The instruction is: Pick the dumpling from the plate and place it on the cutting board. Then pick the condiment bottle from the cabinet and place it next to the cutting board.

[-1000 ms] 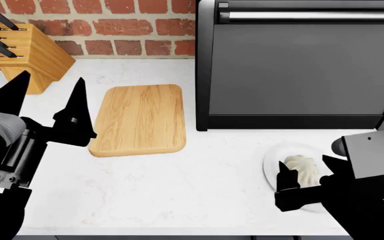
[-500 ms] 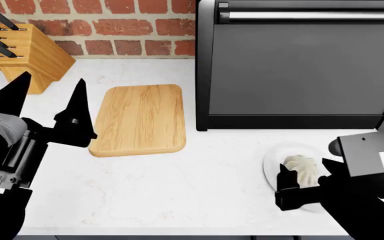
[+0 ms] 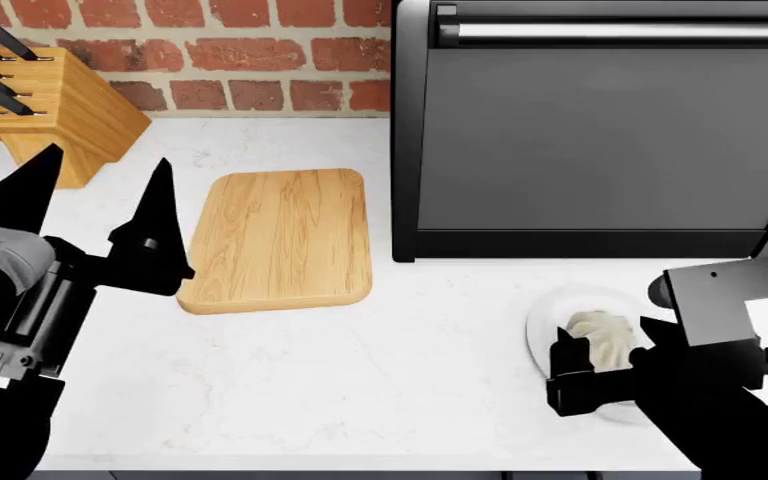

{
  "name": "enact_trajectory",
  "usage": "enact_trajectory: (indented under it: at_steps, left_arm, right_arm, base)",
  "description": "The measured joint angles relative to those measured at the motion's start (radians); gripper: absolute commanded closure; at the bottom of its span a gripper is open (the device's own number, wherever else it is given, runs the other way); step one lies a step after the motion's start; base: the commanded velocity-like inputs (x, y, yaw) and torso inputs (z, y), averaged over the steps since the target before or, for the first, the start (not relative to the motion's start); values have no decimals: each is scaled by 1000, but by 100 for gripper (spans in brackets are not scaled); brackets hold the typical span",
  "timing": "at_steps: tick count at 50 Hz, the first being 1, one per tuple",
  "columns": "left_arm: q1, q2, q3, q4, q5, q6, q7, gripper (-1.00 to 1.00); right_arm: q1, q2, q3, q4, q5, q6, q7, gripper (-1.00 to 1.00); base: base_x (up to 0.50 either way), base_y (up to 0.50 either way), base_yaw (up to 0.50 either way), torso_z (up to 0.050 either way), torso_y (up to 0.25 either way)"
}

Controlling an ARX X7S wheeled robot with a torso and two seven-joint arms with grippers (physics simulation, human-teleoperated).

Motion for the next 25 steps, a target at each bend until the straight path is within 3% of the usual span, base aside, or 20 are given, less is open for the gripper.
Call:
enact_trajectory:
  at_steps: [25]
  left_arm:
    - [0, -4, 5, -3, -1, 4, -4, -100]
  right_arm:
    - [-6, -2, -29, 21, -34, -17, -29, -100]
  base:
    - [0, 0, 0, 0, 0]
